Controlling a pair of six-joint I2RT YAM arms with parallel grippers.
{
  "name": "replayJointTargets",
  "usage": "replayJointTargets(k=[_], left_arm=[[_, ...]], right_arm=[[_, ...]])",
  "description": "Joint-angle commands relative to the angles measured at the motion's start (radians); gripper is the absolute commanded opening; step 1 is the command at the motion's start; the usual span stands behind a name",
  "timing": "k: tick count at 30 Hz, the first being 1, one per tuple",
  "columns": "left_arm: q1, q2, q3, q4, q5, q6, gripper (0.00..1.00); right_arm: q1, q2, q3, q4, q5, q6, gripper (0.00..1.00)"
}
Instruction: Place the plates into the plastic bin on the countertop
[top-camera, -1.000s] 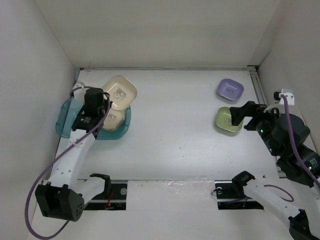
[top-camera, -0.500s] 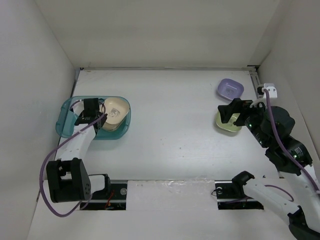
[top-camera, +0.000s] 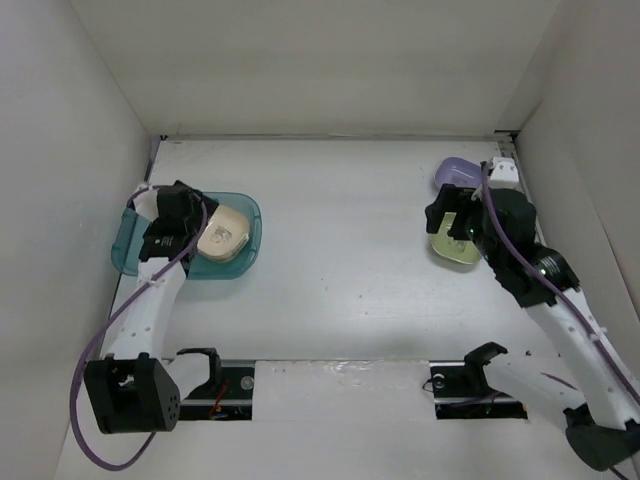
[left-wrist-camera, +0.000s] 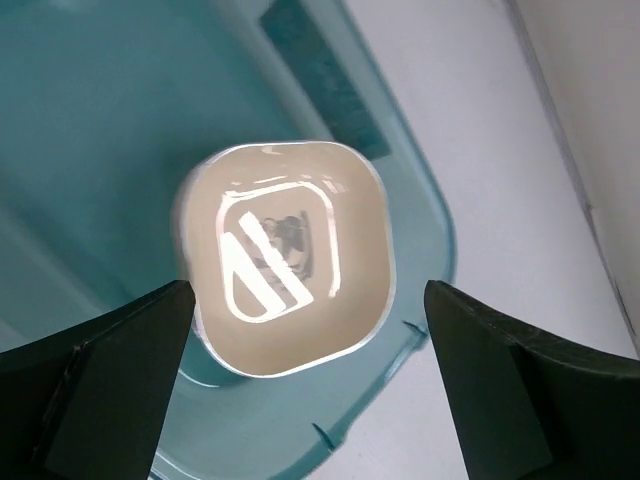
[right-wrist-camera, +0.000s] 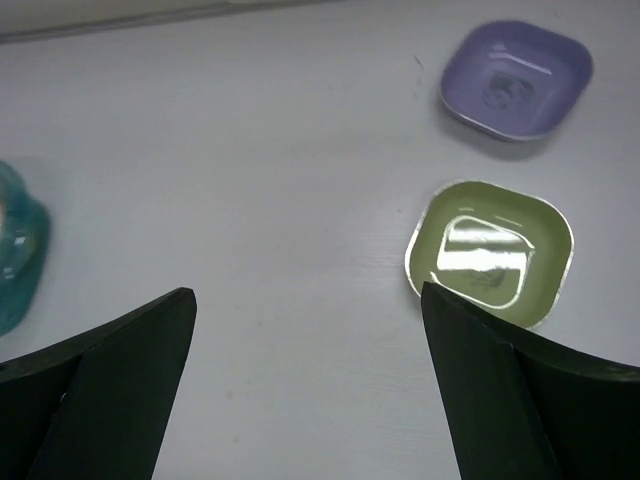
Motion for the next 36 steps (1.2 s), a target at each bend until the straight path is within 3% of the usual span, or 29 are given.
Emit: replayJointTargets(k=[1, 4, 9, 10, 14, 21, 28, 30, 32, 33, 36], left_arm=[[-0.082, -0.008, 0.094, 0.053, 0.059, 0.112, 1.0], [-0.21, 0.079, 0.163, 0.09, 0.146, 0.155, 1.0], [-0.45, 0.216, 0.307, 0.09, 0.073, 0.183, 1.0], [-0.528, 0.275, 0.336, 0.081, 0.062, 0.194, 1.0], [-0.645, 0.41, 0.456, 0.055, 0.071, 0.221, 1.0], [-0.67, 0.445, 0.467, 0.106, 0.137, 0.241, 1.0], [-0.67, 0.454, 0.504, 0.086, 0.126, 0.29, 1.0], [-0.67, 0.454, 0.514, 0.086, 0.113, 0.29, 1.0], [-0.66, 0.477, 0.528, 0.074, 0.113, 0.3, 1.0], [-0.66, 0.486, 0.528, 0.073, 0.122, 0.3, 1.0], [-0.66, 0.507, 0.537, 0.083, 0.149, 0.31, 1.0]], right_arm=[[-0.104, 0.125, -0.047, 0.016, 0.046, 0.051, 1.0], [-0.282, 0.172, -0.126, 0.074, -0.063, 0.066, 1.0], [-0.57, 0.19, -0.259, 0.157, -0.184, 0.087, 1.0], [-0.596, 0.204, -0.273, 0.17, -0.2, 0.087, 1.0], [-0.679, 0.312, -0.305, 0.204, -0.235, 0.077, 1.0], [-0.727, 0.515, -0.317, 0.287, -0.304, 0.056, 0.94], [-0.727, 0.699, -0.265, 0.298, -0.313, 0.056, 0.67], [-0.706, 0.71, -0.265, 0.31, -0.295, 0.047, 0.38], [-0.692, 0.71, -0.265, 0.31, -0.277, 0.047, 0.19], [-0.683, 0.71, -0.265, 0.31, -0.258, 0.047, 0.0], [-0.634, 0.687, -0.265, 0.299, -0.258, 0.038, 0.0]])
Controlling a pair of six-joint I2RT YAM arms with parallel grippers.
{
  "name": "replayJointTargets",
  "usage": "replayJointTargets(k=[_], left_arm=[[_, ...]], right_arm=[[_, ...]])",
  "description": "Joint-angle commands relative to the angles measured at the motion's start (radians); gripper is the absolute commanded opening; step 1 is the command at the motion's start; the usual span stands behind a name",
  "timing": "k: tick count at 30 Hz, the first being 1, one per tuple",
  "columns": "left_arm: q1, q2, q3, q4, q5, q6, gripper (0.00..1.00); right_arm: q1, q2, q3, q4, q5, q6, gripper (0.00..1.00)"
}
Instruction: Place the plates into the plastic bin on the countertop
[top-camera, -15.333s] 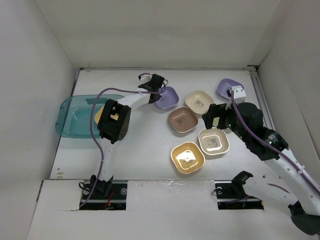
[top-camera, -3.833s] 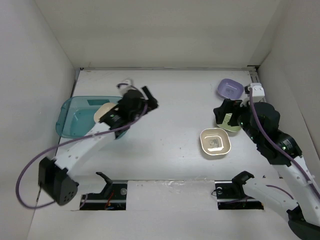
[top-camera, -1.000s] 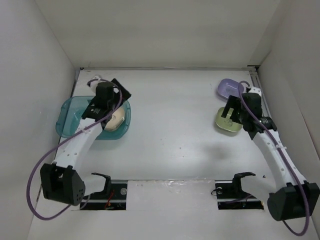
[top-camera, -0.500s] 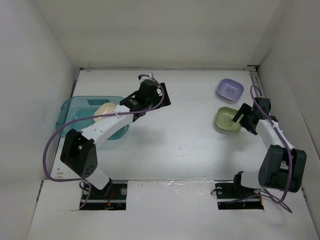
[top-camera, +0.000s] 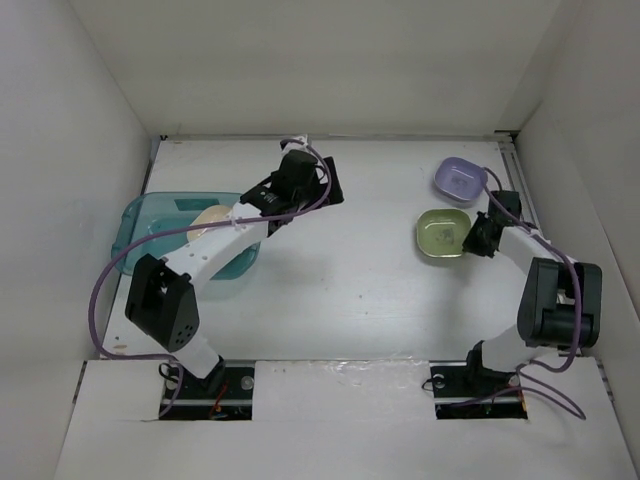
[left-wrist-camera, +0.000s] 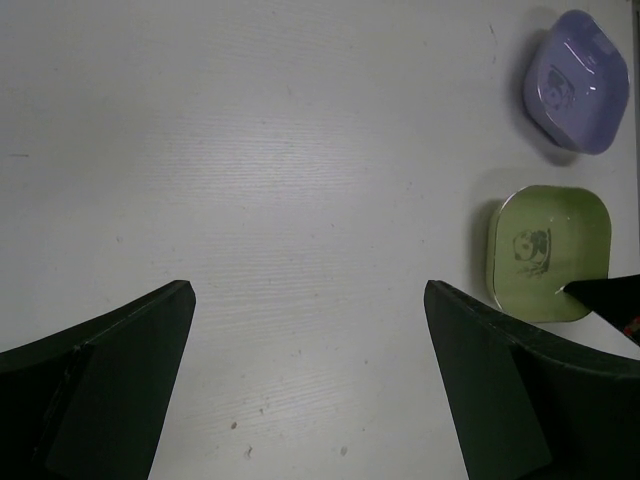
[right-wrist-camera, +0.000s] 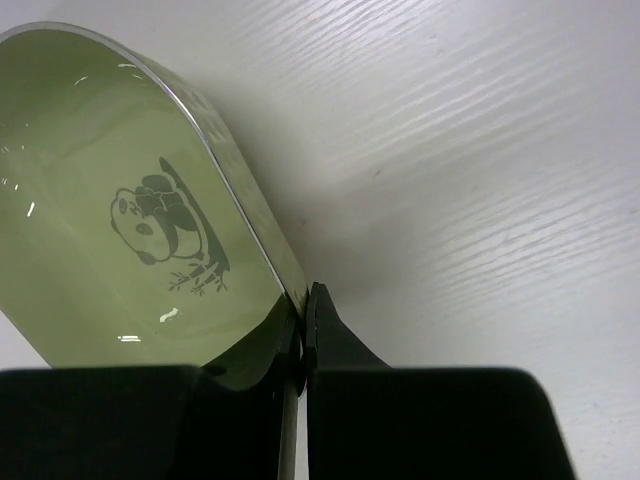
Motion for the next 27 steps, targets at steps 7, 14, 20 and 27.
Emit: replayJointTargets(k=[7, 14, 20, 27], left_arm=[[-0.013, 0.056, 0.06, 0.022, 0.082, 0.031, 1.0], [-0.013, 0.056, 0.025, 0.063, 0.165, -0.006, 1.0], [-0.013, 0.066, -0.002, 0.09, 0.158, -0.027, 1.0], [-0.013, 0.086, 0.023, -0.004, 0.007, -0.047, 0.0]], right_arm=[[0.363, -0.22, 0.05, -0.05, 0.15, 0.118, 0.0], [0.573, -0.199, 0.213, -0.073, 0.236, 0.221, 0.0], [0.717, -0.093, 0.385, -0.097, 0.269, 0.259, 0.0], [0.803, -0.094, 0.44, -0.107, 0.323, 0.278, 0.0]])
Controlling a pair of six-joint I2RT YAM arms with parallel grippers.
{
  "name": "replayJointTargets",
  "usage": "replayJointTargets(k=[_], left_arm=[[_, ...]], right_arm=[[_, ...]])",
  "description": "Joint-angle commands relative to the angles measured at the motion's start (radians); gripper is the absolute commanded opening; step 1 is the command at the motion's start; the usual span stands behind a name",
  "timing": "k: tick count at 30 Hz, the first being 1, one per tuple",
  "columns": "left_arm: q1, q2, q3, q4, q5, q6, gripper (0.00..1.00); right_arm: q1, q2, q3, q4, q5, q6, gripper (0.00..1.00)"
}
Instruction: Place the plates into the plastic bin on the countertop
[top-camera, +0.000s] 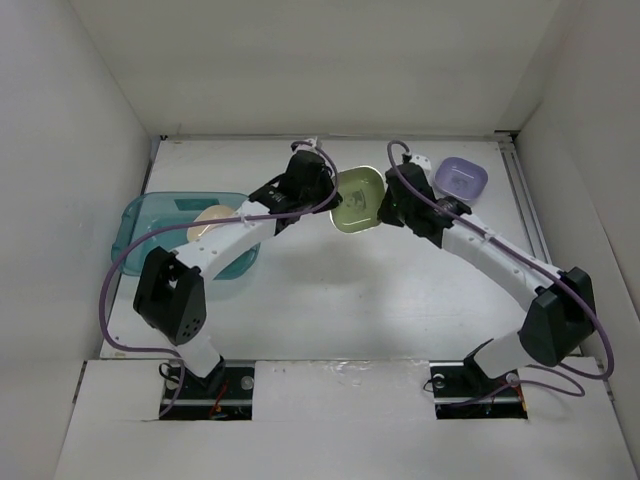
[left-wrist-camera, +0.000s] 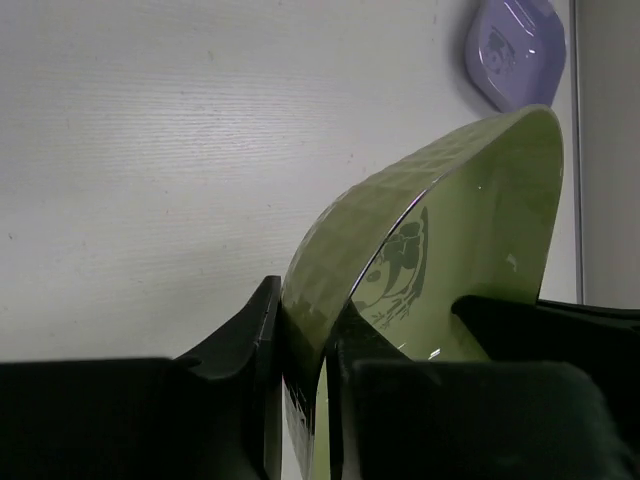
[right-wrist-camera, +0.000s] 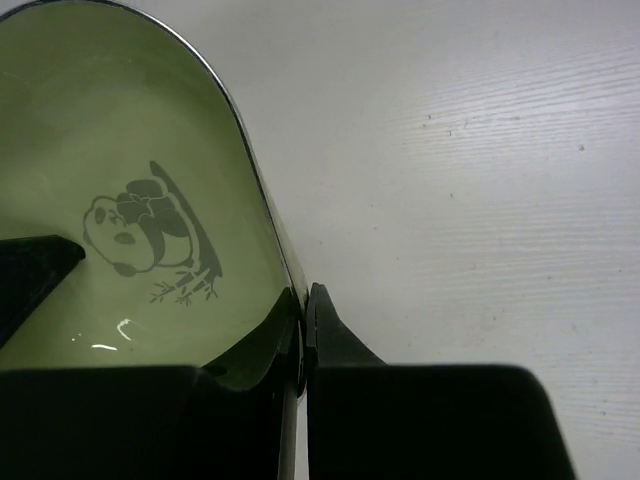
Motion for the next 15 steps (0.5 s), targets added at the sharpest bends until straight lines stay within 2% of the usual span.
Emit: replayJointTargets(k=[1, 2, 3, 4, 5, 6, 7, 10, 15], left_arm=[[-0.002, 0.015, 0.02, -0.078, -0.152, 0.014, 0.0], [-0.002, 0.015, 0.03, -0.101, -0.182, 0.014, 0.0], [0.01, 0.006, 0.03, -0.101, -0.193, 0.014, 0.0], [0.031, -0.007, 0.03, -0.101, -0.193, 0.003, 0.0], [0.062, -0.027, 0.016, -0.101, -0.142, 0.003, 0.0], [0.097, -0.076, -0.025, -0.086, -0.118, 0.003, 0.0], [0.178, -0.102, -0.047, -0.076, -0.097, -0.008, 0.0], [0.316, -0.208, -0.122, -0.076, -0.081, -0.04, 0.0], [0.498, -0.392, -0.288, -0.052, -0.081, -0.147, 0.0]], right_arm=[[0.037, -0.032, 0.068, 0.042, 0.038, 0.02, 0.01], [0.047, -0.032, 0.079, 0.032, 0.058, 0.02, 0.1], [0.047, -0.032, 0.079, 0.022, 0.058, 0.02, 0.27], [0.047, -0.032, 0.079, 0.004, 0.076, 0.02, 0.66], [0.035, -0.032, 0.079, -0.007, 0.085, 0.02, 0.81], [0.025, -0.032, 0.079, -0.007, 0.095, 0.02, 0.87], [0.013, -0.032, 0.079, -0.016, 0.095, 0.002, 0.87], [-0.035, -0.046, 0.018, 0.01, 0.066, -0.029, 0.89], [-0.094, -0.072, -0.031, 0.042, -0.002, -0.101, 0.89]])
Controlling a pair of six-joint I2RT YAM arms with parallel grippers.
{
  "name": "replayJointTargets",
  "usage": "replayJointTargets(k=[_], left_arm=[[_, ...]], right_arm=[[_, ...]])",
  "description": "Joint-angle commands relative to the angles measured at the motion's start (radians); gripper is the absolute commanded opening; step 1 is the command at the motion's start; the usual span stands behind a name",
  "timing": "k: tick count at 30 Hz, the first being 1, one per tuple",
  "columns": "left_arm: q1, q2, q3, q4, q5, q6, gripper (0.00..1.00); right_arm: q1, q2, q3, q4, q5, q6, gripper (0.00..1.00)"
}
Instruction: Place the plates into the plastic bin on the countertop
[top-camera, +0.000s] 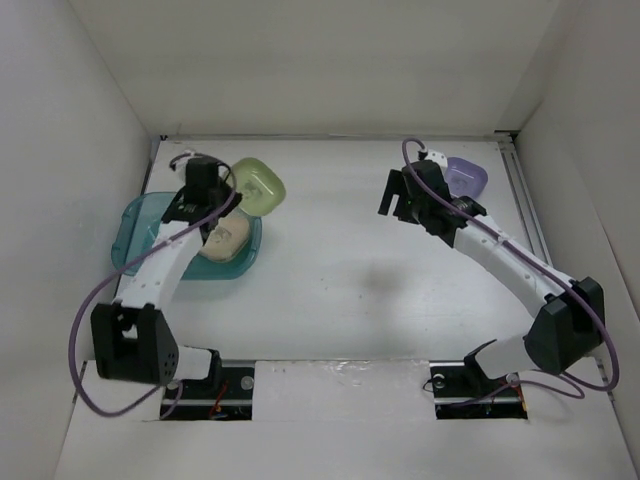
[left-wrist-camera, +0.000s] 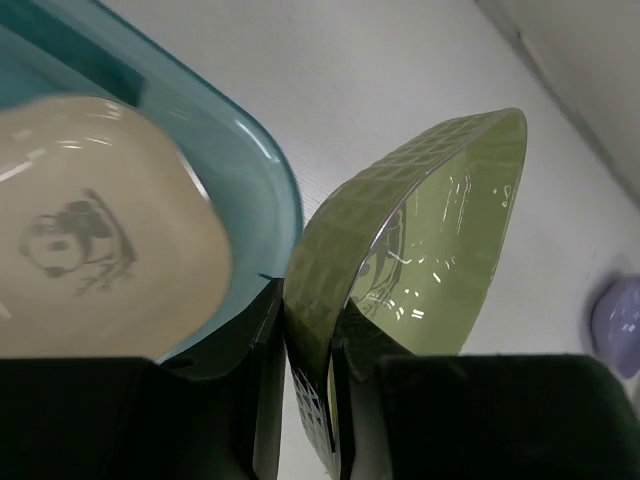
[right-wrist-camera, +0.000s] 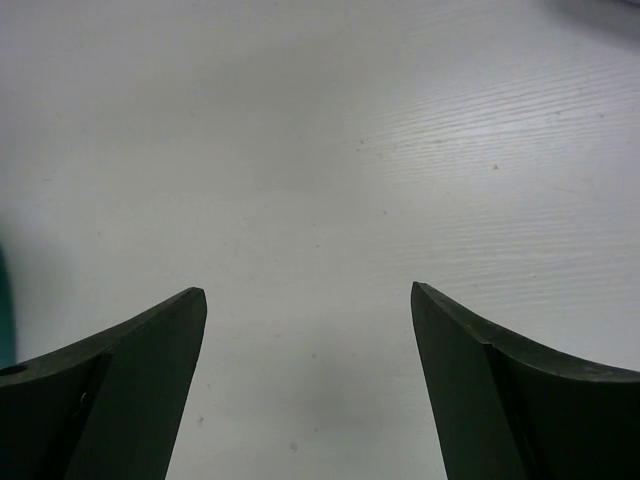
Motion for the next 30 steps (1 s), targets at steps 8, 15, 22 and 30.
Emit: replayJointTargets(k=[8, 15, 22, 30], left_arm=[[0.268, -0.326, -0.274, 0.002, -0.03, -0.119, 0.0], [0.388, -0.329, -0.352, 0.045, 0.086, -0.041, 0.08], [0.368, -0.35, -0.307, 0.065, 0.146, -0.021, 0.92], [0.357, -0.411, -0.199, -0.096, 0.019, 0.022, 1.0]], right_arm=[[-0.066, -0.031, -0.026, 0.052, -0.095, -0.127, 0.89], [-0.087, -0.075, -0.026, 0.052, -0.106, -0.147, 0.89], [-0.096, -0.086, -0.035, 0.042, -0.106, -0.156, 0.89], [-0.216, -0.086, -0.035, 0.042, -0.124, -0.191, 0.9]])
